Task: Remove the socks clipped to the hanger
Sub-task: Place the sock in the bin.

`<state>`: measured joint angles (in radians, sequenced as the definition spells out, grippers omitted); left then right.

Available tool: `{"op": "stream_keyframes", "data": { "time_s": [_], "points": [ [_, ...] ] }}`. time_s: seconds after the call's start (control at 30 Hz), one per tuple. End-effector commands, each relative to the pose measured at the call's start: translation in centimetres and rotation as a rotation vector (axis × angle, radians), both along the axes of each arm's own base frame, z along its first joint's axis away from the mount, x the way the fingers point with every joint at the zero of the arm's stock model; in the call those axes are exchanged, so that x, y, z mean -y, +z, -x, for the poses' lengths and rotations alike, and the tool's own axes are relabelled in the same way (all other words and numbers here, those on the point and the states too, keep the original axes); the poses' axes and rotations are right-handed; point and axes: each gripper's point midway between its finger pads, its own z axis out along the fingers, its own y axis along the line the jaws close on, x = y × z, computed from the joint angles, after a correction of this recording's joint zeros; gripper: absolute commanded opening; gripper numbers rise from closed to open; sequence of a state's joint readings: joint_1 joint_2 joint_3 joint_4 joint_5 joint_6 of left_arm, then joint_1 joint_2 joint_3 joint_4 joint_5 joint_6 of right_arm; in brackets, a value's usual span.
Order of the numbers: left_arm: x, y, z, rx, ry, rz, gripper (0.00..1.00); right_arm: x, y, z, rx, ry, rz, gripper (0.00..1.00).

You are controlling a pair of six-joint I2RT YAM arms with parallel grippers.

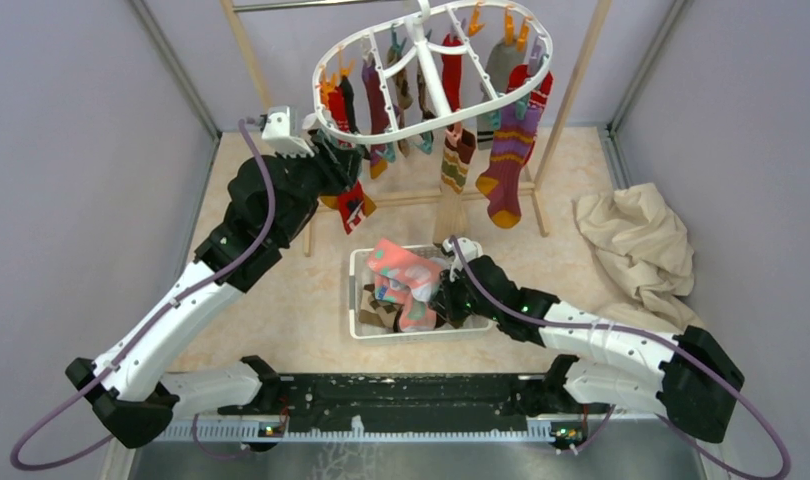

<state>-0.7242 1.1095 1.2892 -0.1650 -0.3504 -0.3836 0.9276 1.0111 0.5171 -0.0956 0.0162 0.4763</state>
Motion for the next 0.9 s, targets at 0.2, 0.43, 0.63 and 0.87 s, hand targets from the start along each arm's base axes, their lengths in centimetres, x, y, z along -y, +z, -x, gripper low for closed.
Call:
{"op": "stream_keyframes", "data": {
  "time_s": [0.2,0.43,0.63,0.87],
  "points": [
    [-0.4,-1.5,1.0,-0.028,-0.013,-0.011,0.67,-1.9,1.7,-0.8,0.021,0.014,-0.048,0.0],
    [-0.8,-1.6,1.7,-0.042,-0.02,-0.001,0.69,-2.2,3.8,-0.9,0.041,0.025,-0.055,0.0],
    [-1.4,-1.1,3.5,-0.058,-0.056,0.021,0.73,-2.8,5.9,0.2,0.047,0.125,-0.064,0.02],
    [-2.2,-0.5,5.5,-0.062,-0.092,0.038,0.78,-1.8,4.4,2.2,-0.039,0.183,0.01,0.25]
  ]
}}
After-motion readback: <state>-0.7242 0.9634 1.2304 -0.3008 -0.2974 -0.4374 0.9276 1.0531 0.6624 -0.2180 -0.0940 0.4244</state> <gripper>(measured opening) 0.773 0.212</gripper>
